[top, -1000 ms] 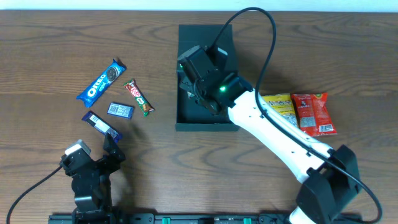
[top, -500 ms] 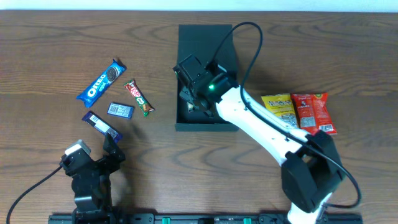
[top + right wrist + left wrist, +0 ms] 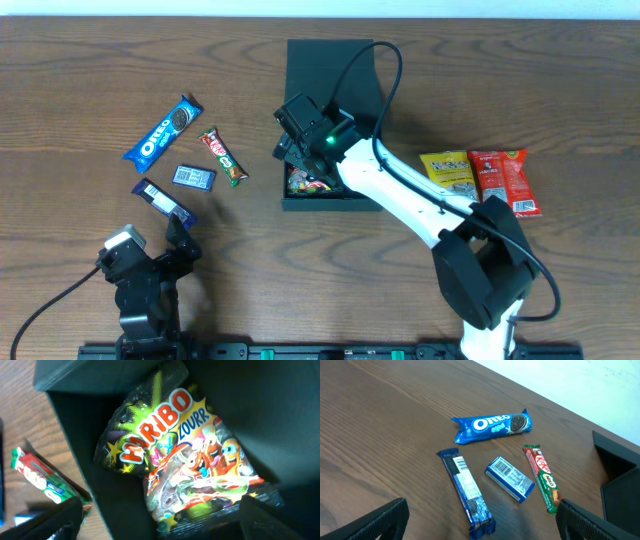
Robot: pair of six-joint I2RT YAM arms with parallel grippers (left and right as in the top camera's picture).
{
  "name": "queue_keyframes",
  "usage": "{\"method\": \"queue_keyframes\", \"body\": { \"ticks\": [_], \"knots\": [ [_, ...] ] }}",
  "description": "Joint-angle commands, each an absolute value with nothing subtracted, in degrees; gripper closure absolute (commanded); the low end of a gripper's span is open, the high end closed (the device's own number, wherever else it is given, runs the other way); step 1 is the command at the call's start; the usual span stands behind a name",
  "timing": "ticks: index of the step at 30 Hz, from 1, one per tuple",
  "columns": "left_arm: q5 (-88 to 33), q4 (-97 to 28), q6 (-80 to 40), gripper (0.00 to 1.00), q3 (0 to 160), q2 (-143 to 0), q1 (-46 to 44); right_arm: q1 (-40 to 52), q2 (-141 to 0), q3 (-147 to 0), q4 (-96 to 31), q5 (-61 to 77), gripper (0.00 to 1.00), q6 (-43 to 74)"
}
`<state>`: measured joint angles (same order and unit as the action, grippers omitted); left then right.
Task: Pack container
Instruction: 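Lower the Haribo bag into the box and release it, then move right gripper to the yellow candy bag and grasp it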
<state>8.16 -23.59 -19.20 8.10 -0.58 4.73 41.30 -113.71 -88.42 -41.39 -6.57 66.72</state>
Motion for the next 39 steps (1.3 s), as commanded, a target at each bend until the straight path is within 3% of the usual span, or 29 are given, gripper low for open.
{"method": "queue_keyframes", "body": {
  "ticks": [1,4,5,12,19,24,29,30,31,32,33,35,39],
  "knots": [
    [8.99,-23.9,-18.17,0.05,6.96,-0.27,4.84,40.29,-110.76,-89.54,-41.74,-9.21,0.21,60.51],
    [9.02,-23.9,-18.2,0.05,6.96,-0.27,4.84,40.03,-110.91,-89.41,-41.82,-9.19,0.89,56.82],
    [8.99,-23.9,-18.2,0.05,6.96,-0.27,4.84,40.05,-111.04,-89.27,-41.8,-9.21,0.99,55.07],
    [8.99,-23.9,-18.2,0.05,6.96,-0.27,4.84,39.79,-112.31,-89.19,-43.75,-9.76,0.99,32.84],
    [8.99,-23.9,-18.17,0.05,6.96,-0.27,4.84,29.69,-106.32,-89.21,-55.86,-17.58,0.99,30.94],
    [8.99,-23.9,-18.2,0.05,6.96,-0.27,4.84,20.8,-104.16,-89.12,-63.75,-20.69,0.99,19.55],
    [8.99,-23.9,-18.17,0.05,6.96,-0.27,4.84,17.06,-104.64,-84.64,-64.88,-22.9,0.99,17.74],
    [9.02,-23.9,-18.2,0.05,6.96,-0.27,4.84,16.6,-104.64,-83.2,-64.16,-23.03,0.98,17.72],
    [8.99,-23.9,-18.17,0.05,6.96,-0.27,4.84,16.29,-104.64,-81.89,-63.24,-23.18,0.82,17.72],
    [9.02,-23.9,-18.17,0.05,6.96,-0.27,4.84,16.08,-104.64,-80.49,-61.95,-23.44,0.55,17.52],
    [8.99,-23.9,-18.2,0.05,6.96,-0.27,4.84,16.03,-104.64,-79.07,-60.36,-23.81,0.45,16.8],
    [8.99,-23.9,-18.2,0.05,6.96,-0.27,4.84,16.05,-104.64,-76.05,-56.23,-23.77,0.31,13.76],
    [9.02,-23.9,-18.2,0.05,6.96,-0.27,4.84,16.05,-104.64,-71.16,-50.04,-23.75,0.18,11.07]
  ]
}}
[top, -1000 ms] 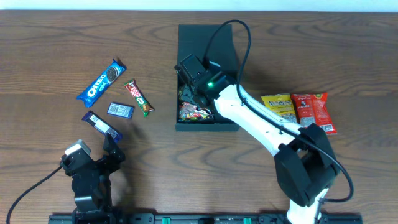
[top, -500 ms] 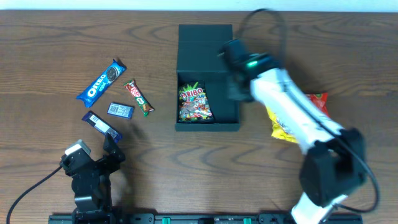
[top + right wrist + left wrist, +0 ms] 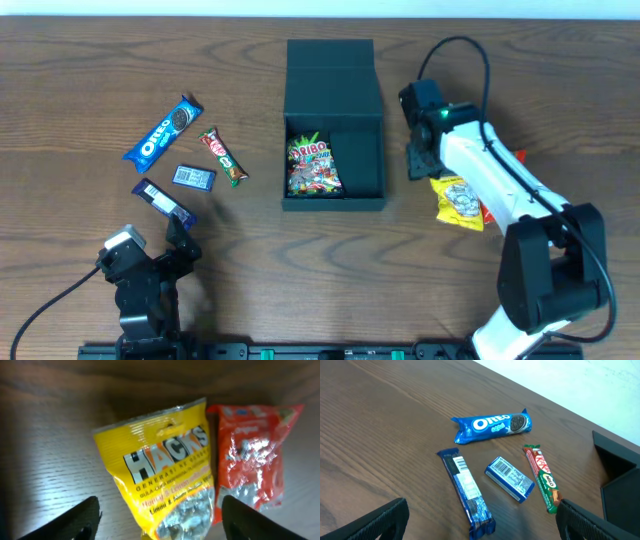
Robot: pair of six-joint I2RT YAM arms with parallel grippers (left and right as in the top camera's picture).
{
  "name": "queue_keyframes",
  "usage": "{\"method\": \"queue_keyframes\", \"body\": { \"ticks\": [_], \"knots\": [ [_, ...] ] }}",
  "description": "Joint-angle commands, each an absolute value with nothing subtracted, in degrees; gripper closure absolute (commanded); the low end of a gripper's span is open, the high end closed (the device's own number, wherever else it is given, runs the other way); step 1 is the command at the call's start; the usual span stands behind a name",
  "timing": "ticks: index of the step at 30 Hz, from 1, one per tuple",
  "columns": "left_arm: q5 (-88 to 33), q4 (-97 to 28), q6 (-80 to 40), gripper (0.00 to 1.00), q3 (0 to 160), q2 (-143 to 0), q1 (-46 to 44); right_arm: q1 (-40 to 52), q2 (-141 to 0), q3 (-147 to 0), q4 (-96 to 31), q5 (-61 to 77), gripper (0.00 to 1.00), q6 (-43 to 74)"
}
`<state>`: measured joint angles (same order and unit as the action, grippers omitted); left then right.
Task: Pack container
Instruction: 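Move right gripper to the yellow candy bag and grasp it, then carry the yellow bag into the box beside the Haribo bag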
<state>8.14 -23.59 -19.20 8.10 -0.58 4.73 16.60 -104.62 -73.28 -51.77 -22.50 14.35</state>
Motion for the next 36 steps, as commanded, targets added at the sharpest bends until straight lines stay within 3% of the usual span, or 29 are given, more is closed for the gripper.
{"method": "queue_keyframes", "body": {
  "ticks": [1,7,13,15,18,19,25,36],
  "knots": [
    [8.99,-23.9,-18.2,0.05,6.96,-0.27,4.84,15.88,-104.68,-70.08,-48.66,-23.55,0.17,11.0],
    [9.02,-23.9,-18.2,0.05,6.96,-0.27,4.84,14.92,-105.12,-65.6,-41.85,-21.61,0.19,9.08],
    [8.99,-23.9,-18.2,0.05,6.96,-0.27,4.84,14.37,-105.16,-62.78,-35.68,-21.61,0.36,8.32],
    [8.99,-23.9,-18.2,0.05,6.96,-0.27,4.84,14.09,-105.25,-62.19,-34.96,-21.61,0.49,8.01],
    [9.02,-23.9,-18.2,0.05,6.96,-0.27,4.84,13.19,-105.45,-62.11,-34.92,-21.61,0.94,8.03],
    [8.99,-23.9,-18.2,0.05,6.96,-0.27,4.84,13.02,-105.47,-62.11,-34.96,-21.61,0.98,8.03],
    [8.99,-23.9,-18.2,0.05,6.96,-0.27,4.84,13.63,-105.43,-67.53,-41.19,-22.85,0.99,11.4],
    [8.99,-23.9,-18.17,0.05,6.96,-0.27,4.84,21.89,-105.45,-97.69,-59.72,-20.73,0.99,23.81]
  ]
}}
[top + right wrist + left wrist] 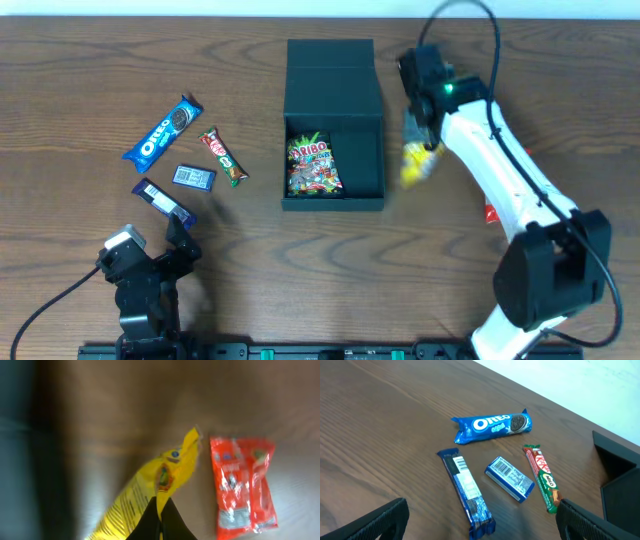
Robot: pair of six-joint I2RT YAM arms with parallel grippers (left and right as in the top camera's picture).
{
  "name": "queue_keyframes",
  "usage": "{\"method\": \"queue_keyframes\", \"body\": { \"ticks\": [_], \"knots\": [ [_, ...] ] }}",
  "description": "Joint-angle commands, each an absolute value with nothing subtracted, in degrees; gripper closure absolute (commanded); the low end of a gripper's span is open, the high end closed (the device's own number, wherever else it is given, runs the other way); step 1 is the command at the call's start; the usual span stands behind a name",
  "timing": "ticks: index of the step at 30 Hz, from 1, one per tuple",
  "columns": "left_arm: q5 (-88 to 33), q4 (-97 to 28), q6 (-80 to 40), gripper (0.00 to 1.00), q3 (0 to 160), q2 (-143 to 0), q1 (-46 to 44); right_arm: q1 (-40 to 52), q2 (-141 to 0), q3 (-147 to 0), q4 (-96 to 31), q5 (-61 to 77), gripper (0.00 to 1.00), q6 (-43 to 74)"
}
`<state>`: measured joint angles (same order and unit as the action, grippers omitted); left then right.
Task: Pack container
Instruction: 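Carry the yellow bag into the box beside the Haribo bag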
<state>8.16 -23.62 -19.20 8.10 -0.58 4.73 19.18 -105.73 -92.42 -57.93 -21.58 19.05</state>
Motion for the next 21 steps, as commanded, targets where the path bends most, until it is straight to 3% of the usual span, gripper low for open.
{"method": "queue_keyframes", "body": {
  "ticks": [1,14,21],
  "knots": [
    [8.99,-23.9,-18.2,0.05,6.96,-0.27,4.84,22.94,-105.47,-99.5,-60.93,-20.75,0.98,25.32],
    [8.99,-23.9,-18.17,0.05,6.96,-0.27,4.84,36.12,-112.68,-112.95,-70.48,-20.82,0.98,28.49],
    [9.02,-23.9,-18.2,0.05,6.96,-0.27,4.84,36.75,-118.93,-113.97,-75.46,-21.19,0.98,28.73]
  ]
}}
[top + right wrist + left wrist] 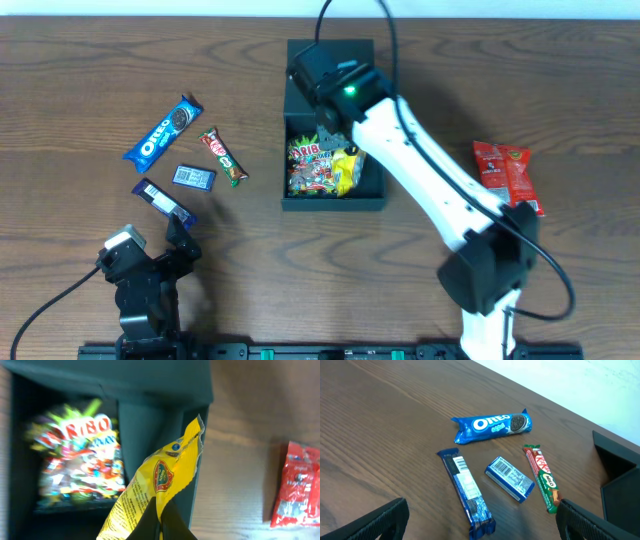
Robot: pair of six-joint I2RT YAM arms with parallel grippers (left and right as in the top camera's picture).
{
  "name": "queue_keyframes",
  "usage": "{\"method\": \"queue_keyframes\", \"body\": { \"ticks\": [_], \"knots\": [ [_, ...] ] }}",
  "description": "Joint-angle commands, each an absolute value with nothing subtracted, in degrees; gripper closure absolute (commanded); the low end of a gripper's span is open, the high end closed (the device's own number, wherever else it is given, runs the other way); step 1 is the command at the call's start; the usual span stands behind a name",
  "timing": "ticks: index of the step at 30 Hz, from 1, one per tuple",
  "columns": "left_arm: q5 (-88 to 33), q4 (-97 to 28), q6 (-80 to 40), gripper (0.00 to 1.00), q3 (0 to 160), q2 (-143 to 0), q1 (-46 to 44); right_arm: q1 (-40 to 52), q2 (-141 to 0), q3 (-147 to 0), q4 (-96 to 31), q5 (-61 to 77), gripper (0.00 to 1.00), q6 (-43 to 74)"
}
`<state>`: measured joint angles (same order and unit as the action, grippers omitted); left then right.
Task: Pack container
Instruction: 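Carry the yellow bag into the box beside the Haribo bag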
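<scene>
The black box (368,198) stands open at the table's middle, with the Haribo bag (310,168) lying in its left part. My right gripper (160,522) is shut on the yellow Hacks bag (150,487), which hangs over the box's right part (348,168). The red bag (505,175) lies on the table to the right (295,487). My left gripper (480,527) rests open low at the front left, nothing between its fingers. Ahead of it lie the Oreo pack (492,425), a dark blue bar (467,492), a small blue packet (510,478) and a KitKat bar (542,477).
The box lid (330,60) stands up at the far side of the box. The four snacks on the left lie in a loose cluster (185,155). The right arm reaches across the box from the front right.
My right gripper has moved left with the yellow bag, from beside the box's right wall to above the box's right part. The left arm has not moved.
My right gripper was open over the Haribo bag lying in the box. Then it was open above the yellow and red bags on the table to the right. Then it was shut on the yellow bag, lifted beside the box, and now holds it over the box.
</scene>
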<state>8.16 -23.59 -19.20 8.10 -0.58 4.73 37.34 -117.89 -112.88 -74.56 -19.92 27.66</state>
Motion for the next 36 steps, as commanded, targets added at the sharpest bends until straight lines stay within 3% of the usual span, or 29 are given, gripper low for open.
{"method": "queue_keyframes", "body": {
  "ticks": [1,22,24,28,30,32,36],
  "knots": [
    [9.02,-23.9,-18.17,0.05,6.96,-0.27,4.84,36.56,-119.2,-113.97,-75.96,-21.56,0.99,28.73],
    [9.02,-23.9,-18.2,0.05,6.96,-0.27,4.84,36.4,-125.99,-113.95,-74.61,-22.63,0.96,11.77],
    [9.02,-23.9,-18.17,0.05,6.96,-0.27,4.84,36.42,-126.23,-113.95,-72.88,-20.82,0.42,10.52],
    [9.02,-23.9,-18.17,0.05,6.96,-0.27,4.84,36.45,-125.84,-114.74,-70.0,-19.42,0.23,10.66],
    [9.02,-23.9,-18.2,0.05,6.96,-0.27,4.84,36.34,-125.21,-115.77,-69.82,-18.83,0.24,11.2],
    [8.99,-23.9,-18.2,0.05,6.96,-0.27,4.84,36.29,-124.66,-116.66,-69.76,-18.52,0.33,12.38],
    [9.02,-23.9,-18.17,0.05,6.96,-0.27,4.84,35.46,-124.46,-116.33,-67.75,-8.51,0.81,9.78]
  ]
}}
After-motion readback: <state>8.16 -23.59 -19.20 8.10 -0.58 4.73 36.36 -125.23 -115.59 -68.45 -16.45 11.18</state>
